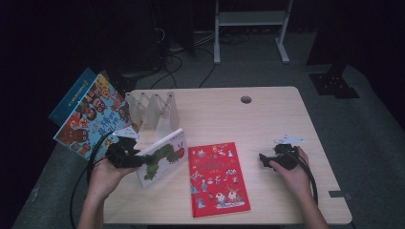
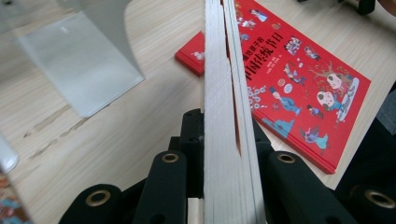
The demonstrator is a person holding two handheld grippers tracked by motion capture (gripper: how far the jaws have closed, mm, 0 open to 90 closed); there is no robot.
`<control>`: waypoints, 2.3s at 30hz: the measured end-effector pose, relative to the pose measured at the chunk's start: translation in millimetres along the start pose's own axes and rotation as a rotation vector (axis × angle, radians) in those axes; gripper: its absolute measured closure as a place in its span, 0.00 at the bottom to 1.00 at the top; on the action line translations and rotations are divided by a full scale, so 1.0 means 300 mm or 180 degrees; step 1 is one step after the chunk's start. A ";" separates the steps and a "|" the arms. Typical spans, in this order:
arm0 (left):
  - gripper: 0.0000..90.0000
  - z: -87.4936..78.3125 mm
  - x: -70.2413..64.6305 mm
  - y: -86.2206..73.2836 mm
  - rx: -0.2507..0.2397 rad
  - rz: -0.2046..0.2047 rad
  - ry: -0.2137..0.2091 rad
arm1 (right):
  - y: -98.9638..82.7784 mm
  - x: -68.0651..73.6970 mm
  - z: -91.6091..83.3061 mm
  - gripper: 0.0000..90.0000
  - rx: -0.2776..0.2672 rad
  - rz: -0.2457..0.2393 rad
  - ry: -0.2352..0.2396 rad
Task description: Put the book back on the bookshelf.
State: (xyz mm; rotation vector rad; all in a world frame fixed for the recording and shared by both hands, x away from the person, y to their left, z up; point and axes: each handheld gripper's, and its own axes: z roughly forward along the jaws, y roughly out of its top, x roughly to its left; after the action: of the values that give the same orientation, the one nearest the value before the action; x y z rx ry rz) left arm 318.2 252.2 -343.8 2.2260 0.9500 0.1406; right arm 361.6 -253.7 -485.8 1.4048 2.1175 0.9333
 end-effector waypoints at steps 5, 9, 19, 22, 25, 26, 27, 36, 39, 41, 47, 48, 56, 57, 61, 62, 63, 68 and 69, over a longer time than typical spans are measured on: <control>0.84 -0.021 0.033 -0.028 -0.0038 -0.0087 0.0084 | 0.001 -0.001 0.001 0.13 -0.0001 0.0009 -0.0008; 0.84 -0.034 0.058 -0.051 -0.0069 -0.0151 0.0133 | 0.001 -0.001 0.001 0.13 0.0004 0.0016 -0.0010; 0.84 -0.049 0.104 -0.071 -0.0138 -0.0282 0.0259 | 0.002 -0.002 0.002 0.13 0.0000 0.0011 -0.0014; 0.84 -0.045 0.112 -0.064 -0.0143 -0.0304 0.0327 | 0.002 -0.002 0.002 0.13 0.0002 0.0016 -0.0016; 0.84 -0.036 0.128 -0.055 -0.0162 -0.0322 0.0360 | 0.002 -0.002 0.002 0.13 0.0000 0.0015 -0.0017; 0.84 -0.032 0.133 -0.052 -0.0178 -0.0341 0.0374 | 0.002 -0.003 0.002 0.13 0.0003 0.0019 -0.0018; 0.84 -0.026 0.140 -0.046 -0.0177 -0.0328 0.0426 | 0.003 -0.003 0.002 0.13 0.0002 0.0017 -0.0018; 0.84 0.027 0.192 -0.002 -0.0343 -0.0364 0.0529 | 0.003 -0.005 0.003 0.13 -0.0001 0.0016 -0.0022; 0.84 0.054 0.198 0.014 -0.0392 -0.0343 0.0586 | 0.004 -0.005 0.003 0.13 0.0001 0.0017 -0.0023; 0.84 0.072 0.202 0.022 -0.0433 -0.0355 0.0606 | 0.004 -0.005 0.004 0.13 -0.0001 0.0014 -0.0023; 0.84 0.128 0.215 0.042 -0.0496 -0.0369 0.0657 | 0.004 -0.005 0.004 0.13 0.0000 0.0014 -0.0024; 0.84 0.134 0.217 0.044 -0.0518 -0.0378 0.0667 | 0.004 -0.005 0.004 0.13 -0.0001 0.0014 -0.0023; 0.84 0.185 0.224 0.064 -0.0593 -0.0418 0.0743 | 0.004 -0.006 0.004 0.13 -0.0002 0.0018 -0.0022; 0.84 0.188 0.223 0.065 -0.0610 -0.0423 0.0748 | 0.004 -0.006 0.004 0.13 -0.0002 0.0019 -0.0022; 0.84 0.202 0.217 0.075 -0.0657 -0.0459 0.0770 | 0.005 -0.007 0.005 0.13 0.0001 0.0021 -0.0022; 0.84 0.204 0.216 0.077 -0.0661 -0.0460 0.0776 | 0.005 -0.007 0.005 0.13 0.0001 0.0020 -0.0022; 0.84 0.208 0.213 0.080 -0.0668 -0.0466 0.0790 | 0.005 -0.007 0.005 0.13 0.0001 0.0021 -0.0023; 0.84 0.229 0.195 0.090 -0.0695 -0.0455 0.0879 | 0.005 -0.007 0.005 0.13 -0.0001 0.0017 -0.0022; 0.84 0.232 0.194 0.091 -0.0693 -0.0452 0.0886 | 0.005 -0.007 0.006 0.13 -0.0001 0.0018 -0.0022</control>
State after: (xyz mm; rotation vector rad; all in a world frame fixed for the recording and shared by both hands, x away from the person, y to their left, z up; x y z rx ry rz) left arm 400.8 238.7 -387.8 1.9637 1.1781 0.4756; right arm 364.5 -254.8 -485.8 1.4128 2.1091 0.9295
